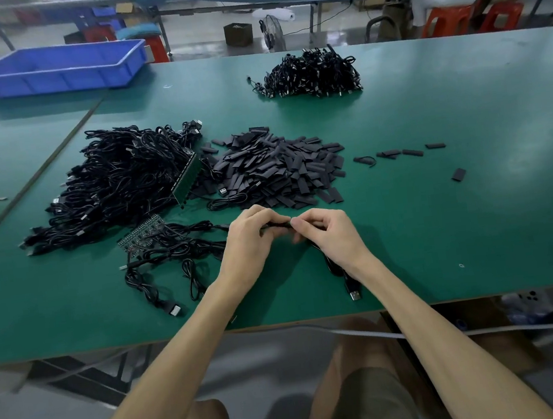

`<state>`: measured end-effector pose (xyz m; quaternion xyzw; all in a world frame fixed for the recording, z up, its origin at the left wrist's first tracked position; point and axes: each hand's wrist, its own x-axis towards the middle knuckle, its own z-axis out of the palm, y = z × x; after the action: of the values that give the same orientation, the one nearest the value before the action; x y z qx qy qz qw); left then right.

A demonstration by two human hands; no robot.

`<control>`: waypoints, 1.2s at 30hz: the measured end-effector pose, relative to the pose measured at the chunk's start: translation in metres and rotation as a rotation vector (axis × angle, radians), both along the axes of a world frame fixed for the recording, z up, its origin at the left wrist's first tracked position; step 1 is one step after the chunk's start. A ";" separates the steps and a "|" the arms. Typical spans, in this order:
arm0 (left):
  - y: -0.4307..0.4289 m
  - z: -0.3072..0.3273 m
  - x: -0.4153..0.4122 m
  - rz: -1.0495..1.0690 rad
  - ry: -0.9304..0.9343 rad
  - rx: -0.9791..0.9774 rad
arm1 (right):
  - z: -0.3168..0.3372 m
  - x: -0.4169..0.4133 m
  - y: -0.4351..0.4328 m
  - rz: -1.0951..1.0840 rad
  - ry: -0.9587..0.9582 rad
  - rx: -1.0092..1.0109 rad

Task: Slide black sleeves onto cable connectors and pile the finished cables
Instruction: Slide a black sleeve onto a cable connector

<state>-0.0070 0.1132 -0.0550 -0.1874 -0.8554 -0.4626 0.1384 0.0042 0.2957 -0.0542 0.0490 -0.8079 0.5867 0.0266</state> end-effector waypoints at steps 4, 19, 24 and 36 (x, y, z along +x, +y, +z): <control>-0.002 0.000 -0.003 -0.046 -0.117 0.044 | 0.000 0.001 0.001 0.001 0.001 -0.048; -0.003 0.004 -0.007 -0.031 -0.167 -0.013 | 0.002 -0.001 0.001 0.003 0.003 -0.044; -0.005 0.005 -0.007 -0.013 -0.191 0.048 | 0.002 -0.002 0.002 0.016 -0.003 -0.037; -0.005 0.004 -0.005 -0.042 -0.202 0.191 | 0.003 -0.001 0.001 0.001 -0.013 -0.017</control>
<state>-0.0124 0.1083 -0.0514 -0.1438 -0.8129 -0.5612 0.0593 0.0037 0.2965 -0.0510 0.0454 -0.8030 0.5938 0.0215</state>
